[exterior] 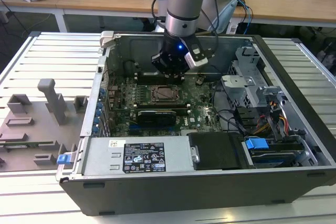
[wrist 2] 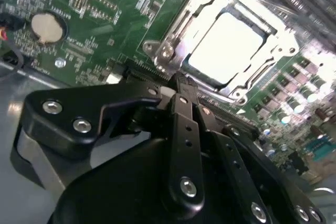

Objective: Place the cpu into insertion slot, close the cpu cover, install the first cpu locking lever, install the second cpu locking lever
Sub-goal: 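Install the first cpu locking lever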

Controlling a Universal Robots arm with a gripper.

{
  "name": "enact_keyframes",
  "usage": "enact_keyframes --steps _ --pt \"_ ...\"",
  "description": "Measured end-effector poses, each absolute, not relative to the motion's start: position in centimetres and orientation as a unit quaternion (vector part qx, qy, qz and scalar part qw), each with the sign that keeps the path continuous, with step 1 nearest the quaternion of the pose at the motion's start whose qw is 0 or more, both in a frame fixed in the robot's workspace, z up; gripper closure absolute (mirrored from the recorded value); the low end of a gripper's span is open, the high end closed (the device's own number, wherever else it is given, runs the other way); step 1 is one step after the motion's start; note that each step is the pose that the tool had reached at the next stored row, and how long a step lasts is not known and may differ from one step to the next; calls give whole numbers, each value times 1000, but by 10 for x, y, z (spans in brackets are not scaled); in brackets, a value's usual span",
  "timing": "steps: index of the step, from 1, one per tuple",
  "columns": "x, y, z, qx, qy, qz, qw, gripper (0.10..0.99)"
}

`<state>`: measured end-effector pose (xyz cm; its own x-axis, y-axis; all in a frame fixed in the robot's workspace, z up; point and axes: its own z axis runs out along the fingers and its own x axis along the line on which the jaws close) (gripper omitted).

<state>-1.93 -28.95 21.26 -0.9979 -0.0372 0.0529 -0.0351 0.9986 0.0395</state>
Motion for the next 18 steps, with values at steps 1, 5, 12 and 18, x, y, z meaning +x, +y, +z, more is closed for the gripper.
enact_keyframes --steps 1,5,12,18 --pt "-20 -292 213 18 -999 -19 27 980" --pt "-20 -308 213 18 -999 -18 27 980" --pt "-21 -323 220 18 -999 -16 27 980" --pt "-21 -323 232 18 -999 -14 27 980"
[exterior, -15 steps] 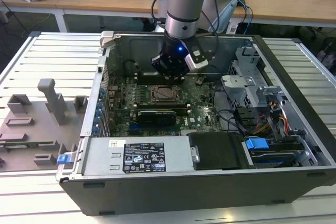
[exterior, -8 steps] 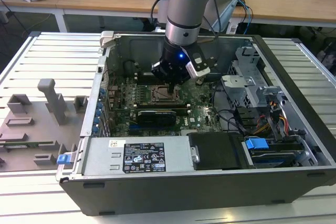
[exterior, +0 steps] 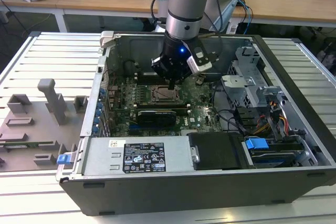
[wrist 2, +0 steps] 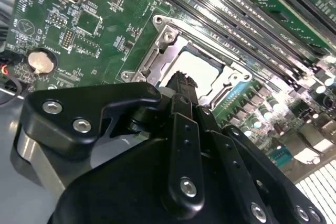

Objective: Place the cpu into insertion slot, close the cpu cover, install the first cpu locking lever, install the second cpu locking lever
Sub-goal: 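Install the first cpu locking lever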

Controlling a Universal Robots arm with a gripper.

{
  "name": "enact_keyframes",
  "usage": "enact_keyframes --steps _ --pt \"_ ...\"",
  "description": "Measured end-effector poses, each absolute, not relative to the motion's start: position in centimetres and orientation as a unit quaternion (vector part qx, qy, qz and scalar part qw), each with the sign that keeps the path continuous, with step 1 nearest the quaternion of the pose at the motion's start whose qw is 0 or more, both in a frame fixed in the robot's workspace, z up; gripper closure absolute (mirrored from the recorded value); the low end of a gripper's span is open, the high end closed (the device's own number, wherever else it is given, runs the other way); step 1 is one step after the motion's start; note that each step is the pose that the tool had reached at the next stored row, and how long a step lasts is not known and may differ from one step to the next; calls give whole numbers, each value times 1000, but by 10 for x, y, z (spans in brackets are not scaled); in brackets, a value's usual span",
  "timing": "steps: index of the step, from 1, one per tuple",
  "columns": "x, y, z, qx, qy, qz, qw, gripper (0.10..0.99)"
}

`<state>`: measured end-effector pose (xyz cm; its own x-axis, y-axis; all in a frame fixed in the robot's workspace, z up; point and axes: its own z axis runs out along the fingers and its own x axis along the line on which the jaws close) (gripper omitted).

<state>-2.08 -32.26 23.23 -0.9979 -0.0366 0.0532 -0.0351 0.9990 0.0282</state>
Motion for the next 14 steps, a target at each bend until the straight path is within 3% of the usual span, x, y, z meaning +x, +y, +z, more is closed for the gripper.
enact_keyframes --steps 14 --pt "-21 -323 248 18 -999 -6 27 980"
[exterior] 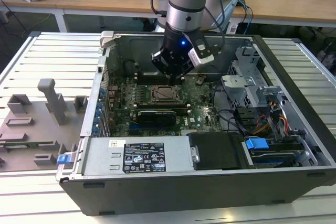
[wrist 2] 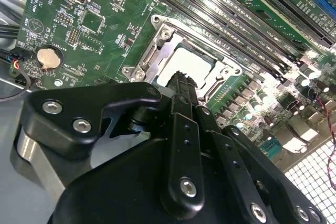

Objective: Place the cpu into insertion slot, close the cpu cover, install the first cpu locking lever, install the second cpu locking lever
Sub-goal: 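Install the first cpu locking lever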

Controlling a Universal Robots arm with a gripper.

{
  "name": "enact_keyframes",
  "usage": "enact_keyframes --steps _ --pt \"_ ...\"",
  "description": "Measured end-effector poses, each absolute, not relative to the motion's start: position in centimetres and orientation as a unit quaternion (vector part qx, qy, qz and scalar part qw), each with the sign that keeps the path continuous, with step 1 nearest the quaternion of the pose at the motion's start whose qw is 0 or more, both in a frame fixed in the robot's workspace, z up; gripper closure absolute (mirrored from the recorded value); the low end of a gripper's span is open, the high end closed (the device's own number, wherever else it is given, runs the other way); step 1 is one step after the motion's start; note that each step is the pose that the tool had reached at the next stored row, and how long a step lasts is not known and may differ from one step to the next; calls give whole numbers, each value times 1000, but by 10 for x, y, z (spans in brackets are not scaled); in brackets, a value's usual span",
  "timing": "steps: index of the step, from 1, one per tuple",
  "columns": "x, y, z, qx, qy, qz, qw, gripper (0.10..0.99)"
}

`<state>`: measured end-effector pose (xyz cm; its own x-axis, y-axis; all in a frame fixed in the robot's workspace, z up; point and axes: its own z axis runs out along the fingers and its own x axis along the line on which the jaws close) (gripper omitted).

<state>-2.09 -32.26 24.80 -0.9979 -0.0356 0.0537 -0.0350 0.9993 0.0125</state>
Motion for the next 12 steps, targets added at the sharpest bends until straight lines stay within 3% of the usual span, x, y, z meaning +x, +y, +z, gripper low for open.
enact_keyframes --steps 12 --pt "-21 -323 257 18 -999 -4 27 980"
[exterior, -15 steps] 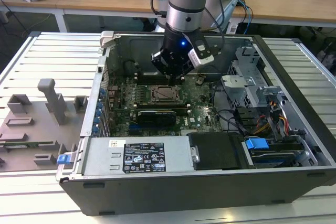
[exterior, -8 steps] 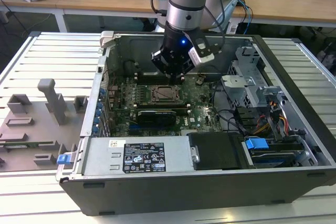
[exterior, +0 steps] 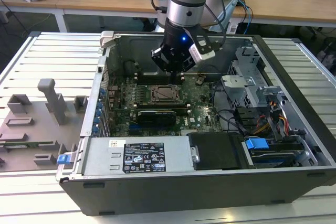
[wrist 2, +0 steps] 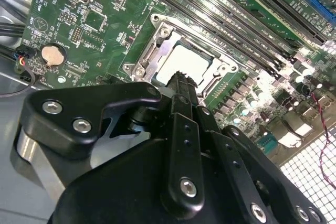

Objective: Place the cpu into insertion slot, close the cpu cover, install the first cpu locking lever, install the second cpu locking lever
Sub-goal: 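Install the first cpu locking lever, then install the second cpu locking lever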

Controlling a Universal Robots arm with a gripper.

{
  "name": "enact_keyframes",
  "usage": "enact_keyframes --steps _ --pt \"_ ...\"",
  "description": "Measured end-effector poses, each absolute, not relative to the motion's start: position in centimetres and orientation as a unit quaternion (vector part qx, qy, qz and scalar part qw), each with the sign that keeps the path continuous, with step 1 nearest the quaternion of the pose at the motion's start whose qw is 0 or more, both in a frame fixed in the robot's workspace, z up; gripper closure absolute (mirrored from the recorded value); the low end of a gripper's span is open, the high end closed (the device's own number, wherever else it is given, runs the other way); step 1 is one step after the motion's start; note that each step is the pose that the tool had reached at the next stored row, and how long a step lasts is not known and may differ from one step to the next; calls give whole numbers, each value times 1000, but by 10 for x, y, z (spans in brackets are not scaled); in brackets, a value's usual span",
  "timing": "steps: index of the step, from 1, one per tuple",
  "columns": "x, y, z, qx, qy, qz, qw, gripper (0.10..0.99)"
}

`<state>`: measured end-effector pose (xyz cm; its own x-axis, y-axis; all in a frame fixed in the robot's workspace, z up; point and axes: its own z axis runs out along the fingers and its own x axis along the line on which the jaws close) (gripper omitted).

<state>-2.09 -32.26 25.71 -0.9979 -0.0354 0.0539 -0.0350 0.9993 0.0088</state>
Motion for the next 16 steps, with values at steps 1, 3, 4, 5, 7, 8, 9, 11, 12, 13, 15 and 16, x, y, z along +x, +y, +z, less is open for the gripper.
enact_keyframes --steps 1,3,4,5,7,8,9,11,12,13,15,16 --pt "-21 -323 257 18 -999 -4 27 980" --pt "-21 -323 257 18 -999 -4 27 980" --pt "-21 -323 257 18 -999 -4 27 980" --pt "-21 -323 257 18 -999 -4 27 980" --pt "-21 -323 257 18 -999 -4 27 980" --pt "-21 -323 257 18 -999 -4 27 980" --pt "-21 -323 257 18 -999 -4 27 980" --pt "-21 -323 258 18 -999 -4 27 980" --pt "-21 -323 258 18 -999 -4 27 980" --pt "-21 -324 258 18 -999 -4 27 980" --pt "-21 -328 258 18 -999 -4 27 980" --pt "-21 -332 258 18 -999 -4 27 980"
